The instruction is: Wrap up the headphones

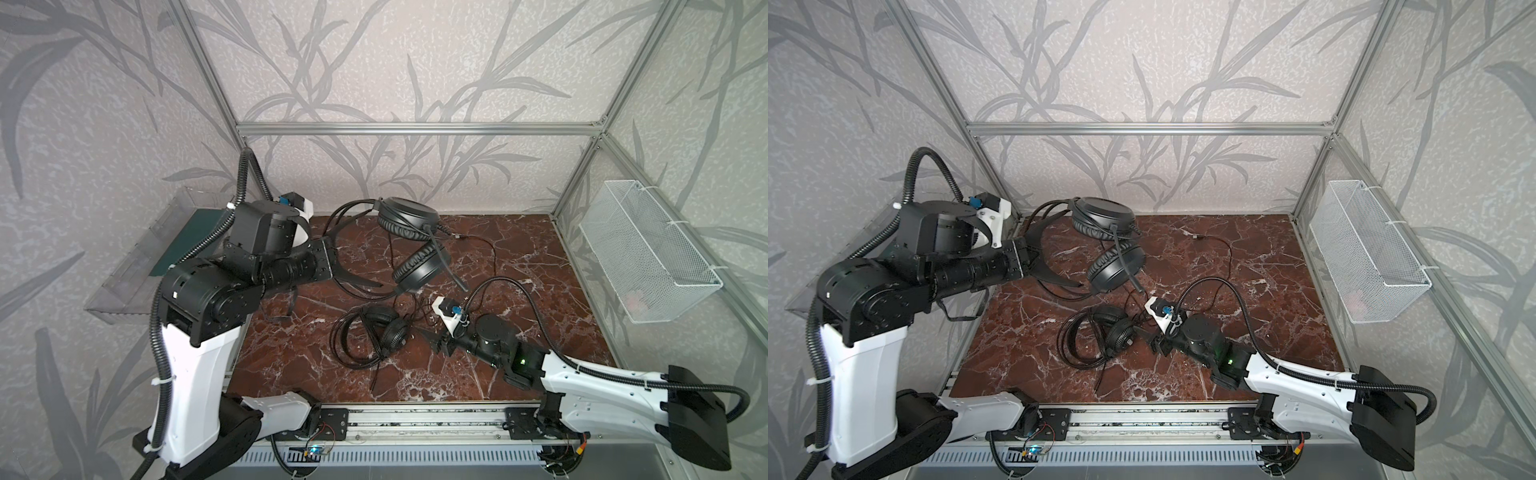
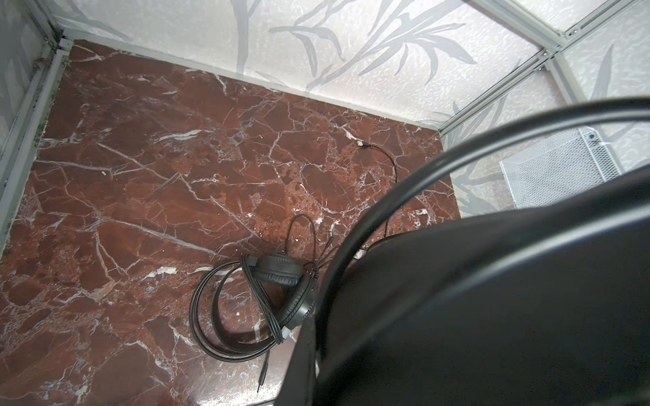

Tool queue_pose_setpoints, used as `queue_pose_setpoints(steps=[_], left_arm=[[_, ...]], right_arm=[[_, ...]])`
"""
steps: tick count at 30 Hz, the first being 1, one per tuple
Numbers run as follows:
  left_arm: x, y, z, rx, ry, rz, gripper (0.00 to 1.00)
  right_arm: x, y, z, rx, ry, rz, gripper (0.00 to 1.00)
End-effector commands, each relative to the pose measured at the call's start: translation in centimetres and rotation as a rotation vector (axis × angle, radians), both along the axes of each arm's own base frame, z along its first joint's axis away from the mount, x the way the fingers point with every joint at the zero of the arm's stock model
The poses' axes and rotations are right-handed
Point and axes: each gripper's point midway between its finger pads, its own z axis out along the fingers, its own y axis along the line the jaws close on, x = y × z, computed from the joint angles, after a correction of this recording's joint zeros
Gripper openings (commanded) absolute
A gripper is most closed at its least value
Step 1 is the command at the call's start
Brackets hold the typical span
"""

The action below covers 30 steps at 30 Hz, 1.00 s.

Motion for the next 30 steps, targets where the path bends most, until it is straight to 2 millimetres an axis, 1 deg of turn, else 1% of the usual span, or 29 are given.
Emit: queue_pose_setpoints(steps=[1,6,8,11,14,16,17,19,21,22,25,30], left_arm=[[0.3,-0.5,2.0,-0.071,-0.044,0.015,0.0],[0.3,-0.6,3.1,-0.086,-0.074,0.011,0.0],[0.3,-0.6,3.3,-0.084,-0.079,0.01,0.0],[0.3,-0.5,3.5,-0.083,-0.088,0.013,0.0],[0.3,-0.6,3.9,-0.09,-0.098,0.012,0.0],[0.2,-0.6,4.2,-0.095,-0.106,0.007,0.0],[0.2,-0.6,4.4,-0.096,-0.115,0.008,0.0],[0.0,-0.3,4.7,-0.093,-0.127,0.015,0.0],[-0.2,-0.1,4.8,-0.091,-0.133,0.018,0.0],[-0.2,0.0,4.9,-0.09,-0.139,0.023,0.0],[-0.3,0.2,5.0,-0.091,-0.143,0.027,0.0],[-0.2,0.0,5.0,-0.097,-0.141,0.022,0.0]], right_arm=[[0.2,1.1,3.4,0.101,-0.06,0.013,0.78],[0.8,0.8,3.0,0.075,-0.055,-0.027,0.78],[1.0,0.0,3.5,0.081,-0.079,-0.055,0.78],[0.6,-1.2,4.2,0.09,-0.105,-0.057,0.78],[1.0,-1.9,3.1,0.047,-0.112,-0.083,0.78],[1.2,-2.2,2.6,0.049,-0.114,-0.103,0.78],[2.3,-3.4,2.4,0.056,-0.112,-0.149,0.78],[3.4,-4.7,2.0,0.082,-0.084,-0.194,0.78],[4.1,-5.5,1.5,0.1,-0.052,-0.202,0.78],[4.3,-5.6,1.1,0.098,-0.039,-0.205,0.78],[4.7,-5.2,0.1,0.081,-0.033,-0.195,0.76],[6.5,-4.0,-0.1,0.075,-0.043,-0.209,0.75]])
